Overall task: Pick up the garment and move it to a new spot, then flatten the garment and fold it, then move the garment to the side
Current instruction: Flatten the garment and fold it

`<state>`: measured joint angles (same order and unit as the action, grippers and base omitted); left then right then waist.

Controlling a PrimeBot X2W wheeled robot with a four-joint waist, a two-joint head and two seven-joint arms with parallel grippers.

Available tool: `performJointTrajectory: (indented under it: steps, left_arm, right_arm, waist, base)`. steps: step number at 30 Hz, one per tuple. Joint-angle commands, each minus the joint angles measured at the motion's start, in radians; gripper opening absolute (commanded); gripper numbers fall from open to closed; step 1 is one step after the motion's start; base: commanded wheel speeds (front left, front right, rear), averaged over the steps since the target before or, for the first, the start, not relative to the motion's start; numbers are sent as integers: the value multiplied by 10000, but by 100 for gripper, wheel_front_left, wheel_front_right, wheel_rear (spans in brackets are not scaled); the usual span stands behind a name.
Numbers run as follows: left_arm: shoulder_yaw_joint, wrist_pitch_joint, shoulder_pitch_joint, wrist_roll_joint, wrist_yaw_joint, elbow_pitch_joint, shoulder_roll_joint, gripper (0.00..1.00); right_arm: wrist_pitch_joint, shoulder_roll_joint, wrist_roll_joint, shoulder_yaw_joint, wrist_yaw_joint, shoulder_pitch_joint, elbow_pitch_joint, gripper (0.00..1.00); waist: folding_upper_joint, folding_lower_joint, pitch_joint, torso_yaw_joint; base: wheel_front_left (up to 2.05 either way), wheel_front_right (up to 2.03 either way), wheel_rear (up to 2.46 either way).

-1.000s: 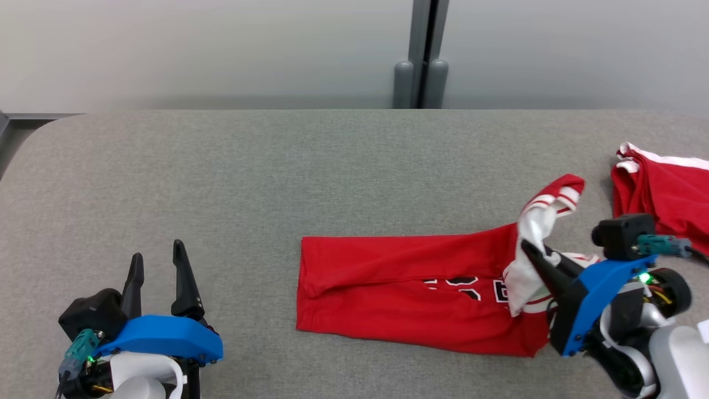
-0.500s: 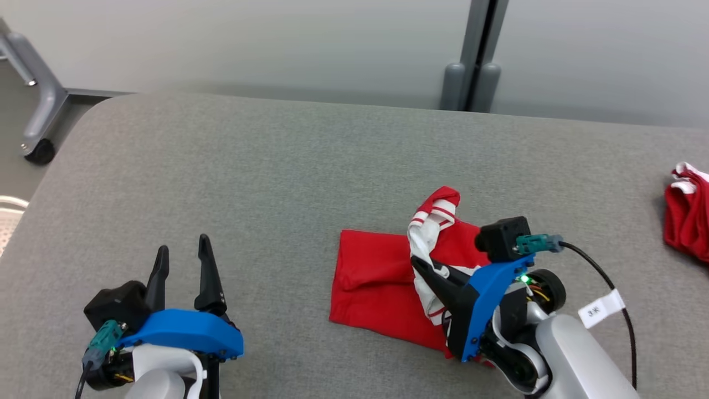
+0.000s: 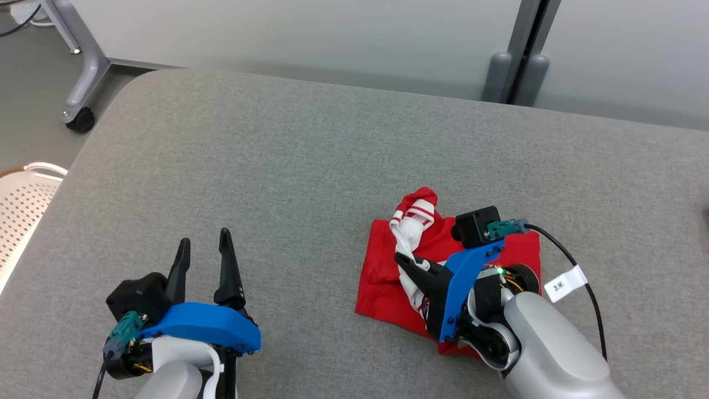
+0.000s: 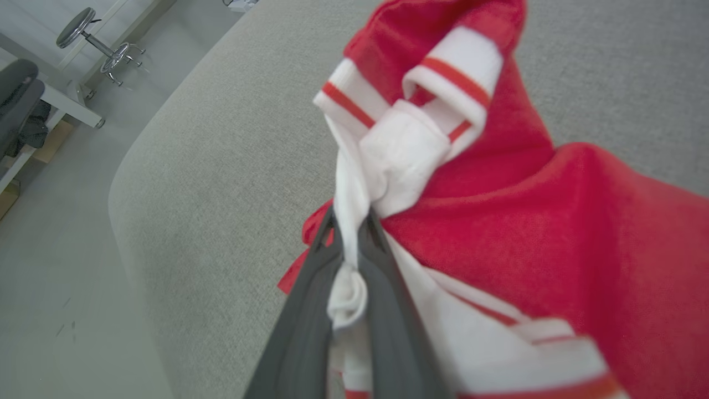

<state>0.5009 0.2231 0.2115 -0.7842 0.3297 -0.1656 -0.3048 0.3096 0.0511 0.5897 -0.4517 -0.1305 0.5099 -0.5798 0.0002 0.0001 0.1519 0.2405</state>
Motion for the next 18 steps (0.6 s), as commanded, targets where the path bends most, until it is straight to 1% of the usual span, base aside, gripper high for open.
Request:
performJointTrajectory:
  steps: [1,2,3,4,8,13,18]
  left_arm:
    - [27,68,202,17,-33,-47,45,100]
    - [37,78,232,17,-48,-78,61,100]
    - [44,89,248,17,-52,-98,78,100]
    - [54,79,251,19,-64,-116,97,100]
    - [74,109,214,21,-89,-210,131,100]
    - [89,135,261,60,-85,-229,102,100]
    - [125,130,309,131,-66,-157,48,100]
  right_arm:
    - [-155,2,93,-69,-5,254,-175,9]
    - [-283,-5,177,-164,-5,369,-357,25]
    - [-405,-4,294,-251,-5,457,-495,73]
    - [-530,-3,432,-349,-5,533,-635,100]
    - [-976,7,787,-885,-5,811,-839,100]
    - [-1440,4,1198,-1464,-5,1020,-569,100]
    - [-1967,5,1305,-1569,-5,1060,-104,100]
  waist:
    - [-2,-1,19,29]
    - [-2,-1,30,44]
    - [-2,-1,37,53]
    - [-2,-1,38,56]
    - [-2,-1,14,-40]
    - [-2,-1,-50,-318]
    - [-2,-1,-142,-668]
  base:
    - [0,0,0]
    - [0,0,0]
    - [0,0,0]
    - [0,0,0]
    - [0,0,0]
    - [0,0,0]
    - [0,0,0]
